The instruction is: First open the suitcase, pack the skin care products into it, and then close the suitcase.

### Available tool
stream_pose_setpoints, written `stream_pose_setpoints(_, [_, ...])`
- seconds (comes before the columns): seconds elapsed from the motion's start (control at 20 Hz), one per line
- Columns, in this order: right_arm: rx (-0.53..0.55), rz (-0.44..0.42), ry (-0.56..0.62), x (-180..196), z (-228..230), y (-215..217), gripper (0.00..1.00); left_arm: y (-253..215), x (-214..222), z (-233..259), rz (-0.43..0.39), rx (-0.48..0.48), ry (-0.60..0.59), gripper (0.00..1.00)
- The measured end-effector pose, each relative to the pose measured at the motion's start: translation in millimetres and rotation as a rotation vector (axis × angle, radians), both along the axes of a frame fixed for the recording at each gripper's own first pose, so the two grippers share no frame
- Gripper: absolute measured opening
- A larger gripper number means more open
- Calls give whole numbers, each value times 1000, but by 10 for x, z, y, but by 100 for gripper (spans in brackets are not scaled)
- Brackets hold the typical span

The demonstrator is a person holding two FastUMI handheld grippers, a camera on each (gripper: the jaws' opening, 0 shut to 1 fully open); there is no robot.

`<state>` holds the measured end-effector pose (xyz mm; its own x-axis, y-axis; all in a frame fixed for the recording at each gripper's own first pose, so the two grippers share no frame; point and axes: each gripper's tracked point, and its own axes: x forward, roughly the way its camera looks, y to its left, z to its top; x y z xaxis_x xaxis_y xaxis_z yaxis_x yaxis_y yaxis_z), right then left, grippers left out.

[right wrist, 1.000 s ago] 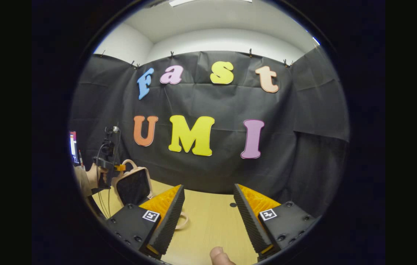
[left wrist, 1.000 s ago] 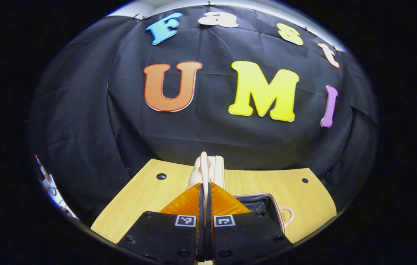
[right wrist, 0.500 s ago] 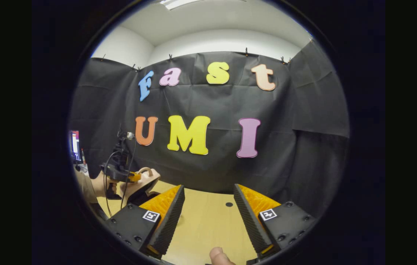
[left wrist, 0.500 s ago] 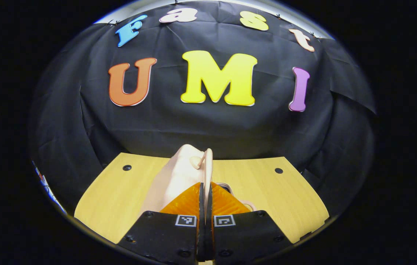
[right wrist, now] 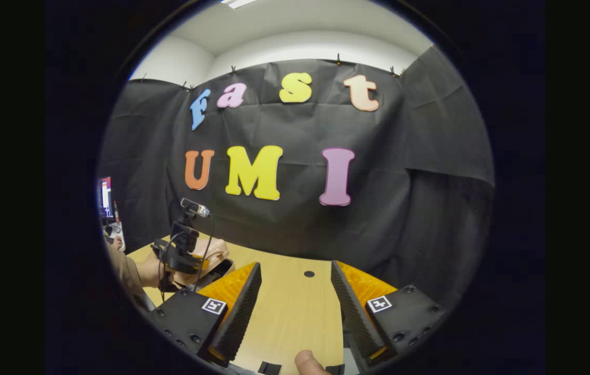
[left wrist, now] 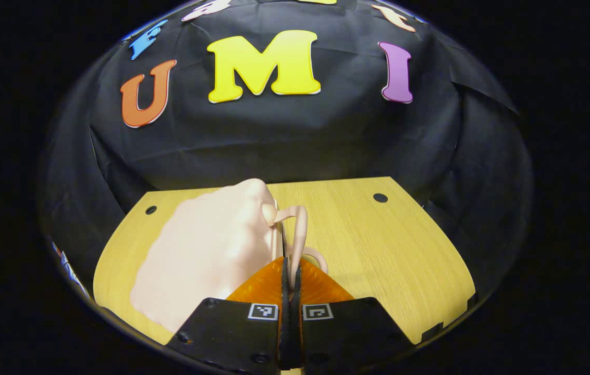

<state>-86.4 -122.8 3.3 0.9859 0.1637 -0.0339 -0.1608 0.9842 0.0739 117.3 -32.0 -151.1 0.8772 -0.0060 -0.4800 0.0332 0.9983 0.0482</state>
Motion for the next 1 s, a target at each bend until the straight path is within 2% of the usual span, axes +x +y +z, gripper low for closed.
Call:
stream_pose_setpoints(0.45, [26, -69, 84, -181, -302, -259, 80, -185, 59, -446, 42, 50, 71, 6])
stream_pose_setpoints(0.6, [32, -101, 82, -217, -315, -193, 79, -348, 6, -541, -14, -15, 97, 21])
stream_pose_setpoints(0.65, [27, -107, 87, -228, -329, -134, 80, -371, -33, -472, -26, -30, 86, 42])
stream_pose_setpoints(0.7, [14, -114, 92, -247, -322, -80, 80, -356, -31, -381, -29, -31, 67, 48])
stream_pose_setpoints(0.75, [1, -121, 92, -272, -301, -37, 79, -351, -52, -252, -37, -37, 39, 49])
stream_pose_setpoints(0.8, [-6, -123, 86, -306, -248, 21, 79, -360, -72, -126, -46, -45, 11, 64])
stream_pose_setpoints(0.85, [-10, -127, 79, -327, -192, 82, 80, -351, -111, 13, -50, -52, -14, 66])
stream_pose_setpoints(0.9, [-9, -133, 74, -342, -141, 144, 77, -308, -173, 183, -50, -57, -44, 81])
stream_pose_setpoints(1.0, [32, -141, 68, -348, -49, 296, 80, -196, -306, 555, -35, -57, -114, 89])
